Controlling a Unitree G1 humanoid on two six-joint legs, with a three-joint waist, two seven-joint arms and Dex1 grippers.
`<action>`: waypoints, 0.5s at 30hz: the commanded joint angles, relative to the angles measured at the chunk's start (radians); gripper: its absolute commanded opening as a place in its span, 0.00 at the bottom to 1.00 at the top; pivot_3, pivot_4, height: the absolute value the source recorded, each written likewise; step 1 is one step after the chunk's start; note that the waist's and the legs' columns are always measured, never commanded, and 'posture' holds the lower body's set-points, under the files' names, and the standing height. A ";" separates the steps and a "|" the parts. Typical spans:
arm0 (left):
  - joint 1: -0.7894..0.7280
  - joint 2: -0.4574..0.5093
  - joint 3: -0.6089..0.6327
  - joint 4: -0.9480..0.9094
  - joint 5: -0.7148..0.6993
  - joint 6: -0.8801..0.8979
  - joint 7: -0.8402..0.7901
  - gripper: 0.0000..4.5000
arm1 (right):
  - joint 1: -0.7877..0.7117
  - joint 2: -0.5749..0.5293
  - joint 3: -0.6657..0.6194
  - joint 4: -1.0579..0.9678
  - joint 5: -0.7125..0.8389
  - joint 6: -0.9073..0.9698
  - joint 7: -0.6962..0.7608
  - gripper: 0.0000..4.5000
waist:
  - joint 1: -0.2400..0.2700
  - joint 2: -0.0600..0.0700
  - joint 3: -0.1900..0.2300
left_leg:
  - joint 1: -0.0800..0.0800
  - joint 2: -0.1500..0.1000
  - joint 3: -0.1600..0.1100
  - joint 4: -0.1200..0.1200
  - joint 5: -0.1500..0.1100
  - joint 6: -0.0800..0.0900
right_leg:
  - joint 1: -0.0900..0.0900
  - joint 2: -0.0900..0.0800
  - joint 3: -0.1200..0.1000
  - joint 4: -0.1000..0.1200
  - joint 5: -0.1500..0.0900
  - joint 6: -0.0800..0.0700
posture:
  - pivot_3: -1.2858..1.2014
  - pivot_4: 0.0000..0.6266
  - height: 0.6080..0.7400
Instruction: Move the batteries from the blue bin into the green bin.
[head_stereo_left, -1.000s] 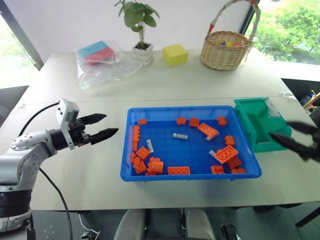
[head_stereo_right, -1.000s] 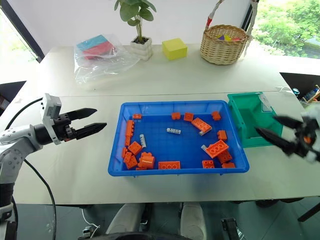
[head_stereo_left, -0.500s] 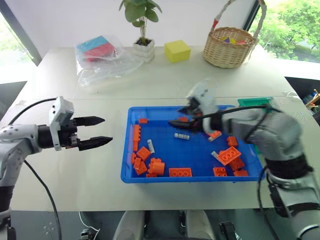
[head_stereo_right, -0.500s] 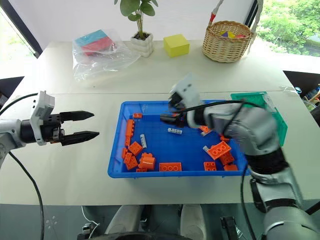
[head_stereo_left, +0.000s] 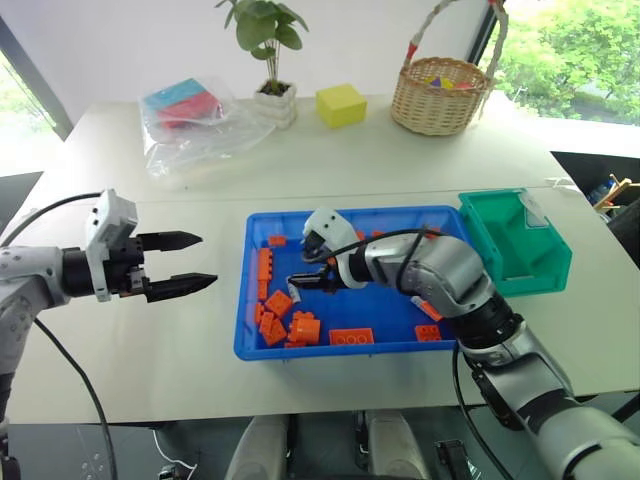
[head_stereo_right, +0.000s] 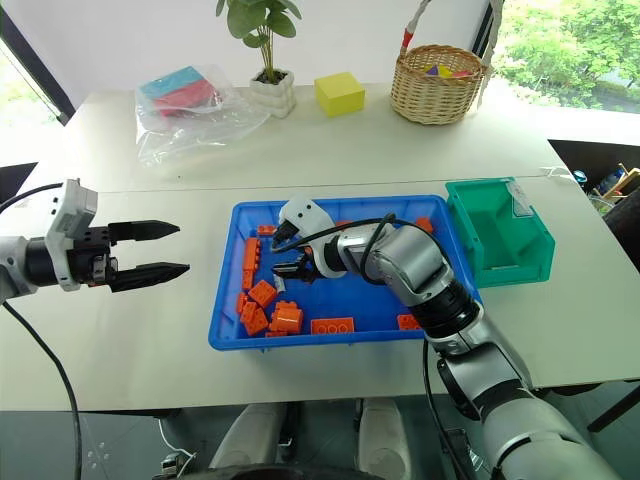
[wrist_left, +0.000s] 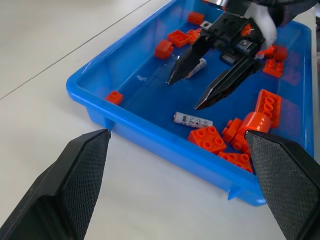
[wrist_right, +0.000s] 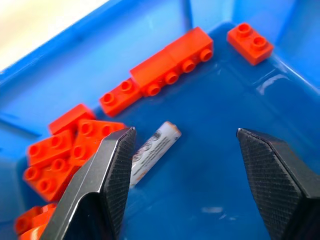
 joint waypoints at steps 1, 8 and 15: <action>-0.031 0.002 0.032 -0.007 -0.020 0.005 0.014 1.00 | -0.028 0.022 0.034 0.031 -0.063 -0.059 0.028 0.73 | 0.000 0.000 0.000 | 0.000 0.000 0.000 0.000 0.000 0.000 | 0.000 0.000 0.000 0.001 0.000 0.000 | 0.52 0.24 0.71; -0.067 -0.015 0.019 -0.005 -0.029 0.016 0.038 1.00 | -0.014 0.040 0.094 0.086 -0.166 -0.136 0.083 0.73 | -0.001 0.000 0.000 | 0.000 0.000 0.000 0.000 0.000 0.000 | -0.002 0.000 0.001 0.004 0.000 0.000 | 0.52 0.24 0.71; -0.092 -0.016 0.017 0.013 -0.029 0.018 0.041 1.00 | 0.009 0.029 0.083 0.055 -0.213 -0.136 0.111 0.73 | 0.000 0.000 0.000 | 0.000 0.000 0.000 0.000 0.001 -0.001 | -0.003 0.000 0.002 0.006 0.000 0.000 | 0.52 0.24 0.71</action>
